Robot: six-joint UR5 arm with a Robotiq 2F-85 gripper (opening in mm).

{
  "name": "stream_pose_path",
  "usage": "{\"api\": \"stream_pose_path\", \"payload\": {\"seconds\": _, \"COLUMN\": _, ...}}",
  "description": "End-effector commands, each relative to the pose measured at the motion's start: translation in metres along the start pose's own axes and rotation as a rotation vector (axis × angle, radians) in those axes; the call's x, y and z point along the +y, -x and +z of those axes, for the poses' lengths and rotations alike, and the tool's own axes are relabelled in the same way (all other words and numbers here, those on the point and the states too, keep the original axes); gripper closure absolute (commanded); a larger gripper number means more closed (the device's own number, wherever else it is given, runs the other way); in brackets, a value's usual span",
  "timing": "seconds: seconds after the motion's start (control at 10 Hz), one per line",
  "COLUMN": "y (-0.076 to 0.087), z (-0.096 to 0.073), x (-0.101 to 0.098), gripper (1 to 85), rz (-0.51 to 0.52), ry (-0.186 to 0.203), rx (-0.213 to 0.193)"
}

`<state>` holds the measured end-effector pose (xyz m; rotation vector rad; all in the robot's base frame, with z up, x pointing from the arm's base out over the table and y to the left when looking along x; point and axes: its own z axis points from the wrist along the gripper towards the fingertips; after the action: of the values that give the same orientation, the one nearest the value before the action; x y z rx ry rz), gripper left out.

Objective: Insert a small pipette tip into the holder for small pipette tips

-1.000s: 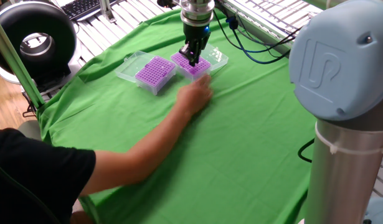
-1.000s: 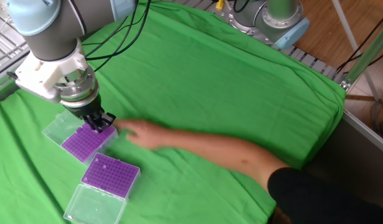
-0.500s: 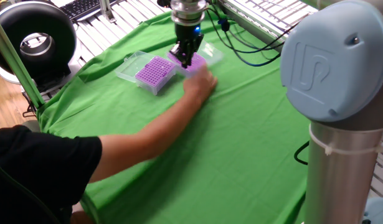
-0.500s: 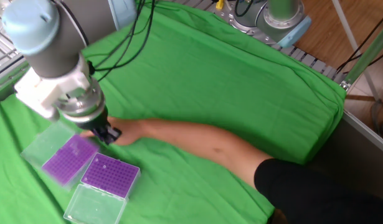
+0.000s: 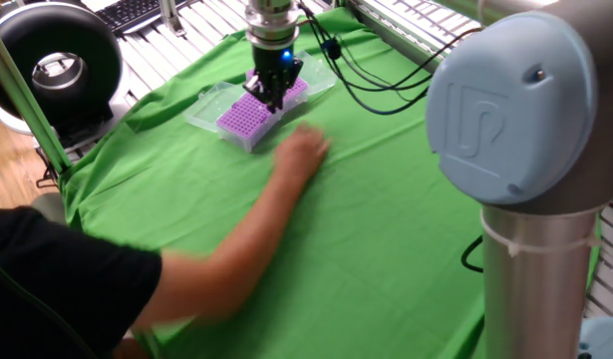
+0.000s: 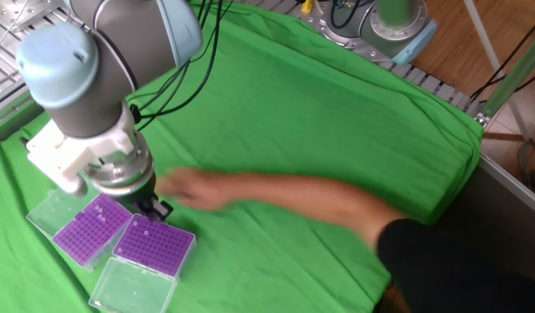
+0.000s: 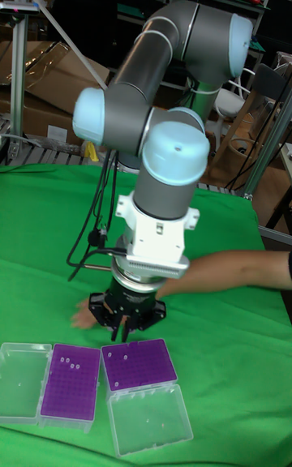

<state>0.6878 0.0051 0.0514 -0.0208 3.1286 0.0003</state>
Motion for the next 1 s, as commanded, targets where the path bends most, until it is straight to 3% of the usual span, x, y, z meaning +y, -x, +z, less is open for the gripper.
{"api": "stream_pose_path", "payload": {"seconds": 0.0, "y": 0.0181, "z": 0.0025, "x": 0.0086, "gripper": 64.0, "rz": 0.030, "ry": -0.021, "rx": -0.013}}
{"api": "stream_pose_path", "payload": {"seconds": 0.4, "y": 0.0251, "z": 0.0018, "x": 0.0112, "gripper": 64.0, "rz": 0.047, "ry": -0.041, "rx": -0.013}}
{"api": "stream_pose_path", "payload": {"seconds": 0.9, "y": 0.0253, "z": 0.0043, "x": 0.0141, "gripper": 64.3, "rz": 0.053, "ry": -0.031, "rx": -0.023}}
